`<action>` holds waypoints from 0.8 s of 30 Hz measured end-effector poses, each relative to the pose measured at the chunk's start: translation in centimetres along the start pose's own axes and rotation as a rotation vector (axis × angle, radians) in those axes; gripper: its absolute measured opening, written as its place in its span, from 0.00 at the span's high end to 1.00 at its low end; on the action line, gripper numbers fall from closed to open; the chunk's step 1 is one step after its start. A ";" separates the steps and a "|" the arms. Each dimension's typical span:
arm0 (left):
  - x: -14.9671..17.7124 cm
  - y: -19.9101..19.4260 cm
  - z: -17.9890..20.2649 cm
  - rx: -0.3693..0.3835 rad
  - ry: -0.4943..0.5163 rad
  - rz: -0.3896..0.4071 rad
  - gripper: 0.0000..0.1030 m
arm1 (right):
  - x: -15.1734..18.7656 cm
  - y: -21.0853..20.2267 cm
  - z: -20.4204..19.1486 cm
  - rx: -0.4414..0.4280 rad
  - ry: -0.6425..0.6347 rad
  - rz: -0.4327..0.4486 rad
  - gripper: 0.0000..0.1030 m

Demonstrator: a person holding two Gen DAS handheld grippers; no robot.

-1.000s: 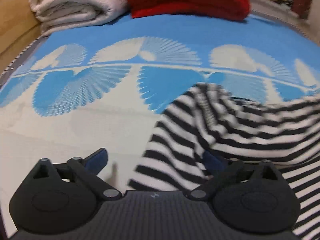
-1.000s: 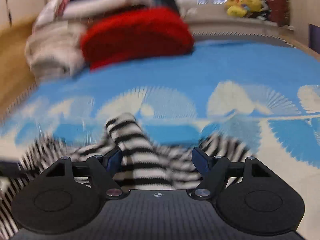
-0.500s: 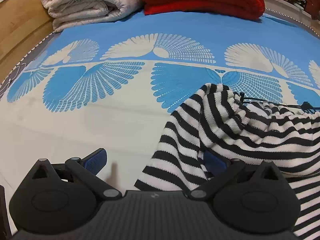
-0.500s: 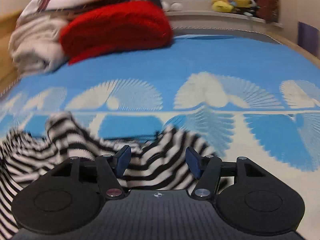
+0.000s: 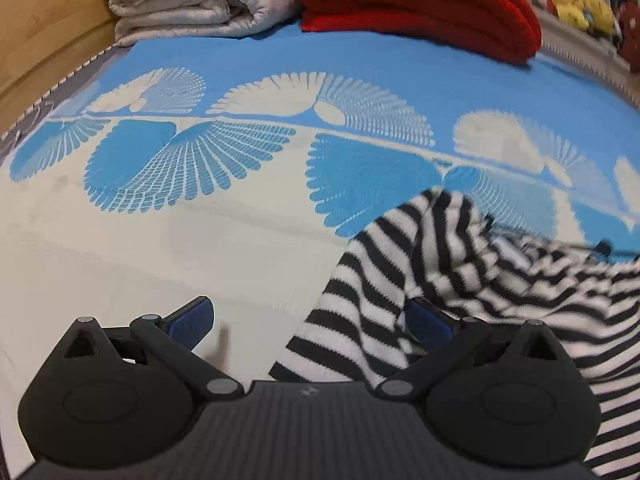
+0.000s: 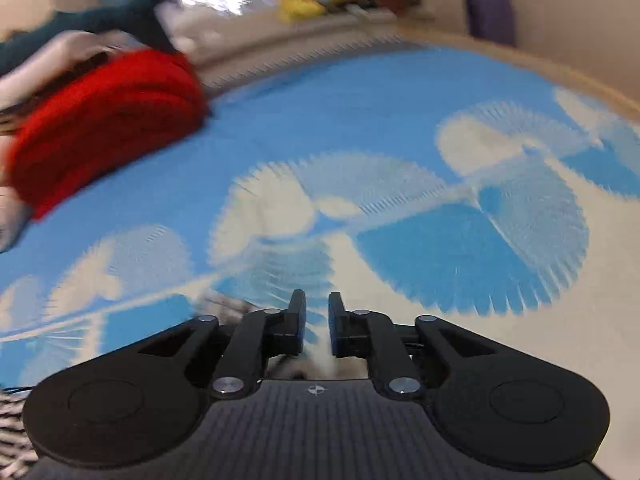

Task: Fold small clothes
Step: 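Release the striped bundle with both grippers and pull them back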

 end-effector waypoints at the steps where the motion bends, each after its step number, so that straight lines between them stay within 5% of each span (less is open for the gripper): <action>1: -0.1 -0.4 0.0 0.018 -0.006 0.003 0.00 | -0.3 -1.0 -0.7 -0.037 -0.026 0.003 0.77; 4: 0.2 -1.7 0.5 0.038 0.047 0.015 0.00 | 1.1 -4.1 -3.3 -0.151 -0.128 -0.081 0.60; 7: 1.6 -2.2 1.3 0.008 0.187 0.040 0.00 | 5.2 -6.0 -5.8 -0.211 -0.295 -0.182 0.54; 10: 3.2 0.1 1.2 -0.092 0.311 -0.001 0.00 | 9.5 -4.2 -5.5 -0.127 -0.477 -0.258 0.53; 15: 2.5 -2.7 -0.9 -0.042 0.169 0.023 0.00 | 7.8 -5.1 -2.1 -0.192 -0.325 -0.263 0.50; 19: 3.3 -8.6 -1.1 -0.023 0.104 0.102 0.00 | 6.0 -10.2 -0.8 -0.196 -0.214 -0.122 0.24; 24: 7.2 -15.2 -0.6 0.043 0.067 0.166 0.00 | 11.7 -17.3 -1.5 -0.237 -0.278 -0.061 0.11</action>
Point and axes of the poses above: each gripper's, at about its wrist camera, not at the fingertips, and y roughly the way its jaws point, z to its right, x to its underside, the point moved 6 cm from there along y, roughly the way its jaws point, and after that the axes turned 1 degree about x, right-handed, at the moved point
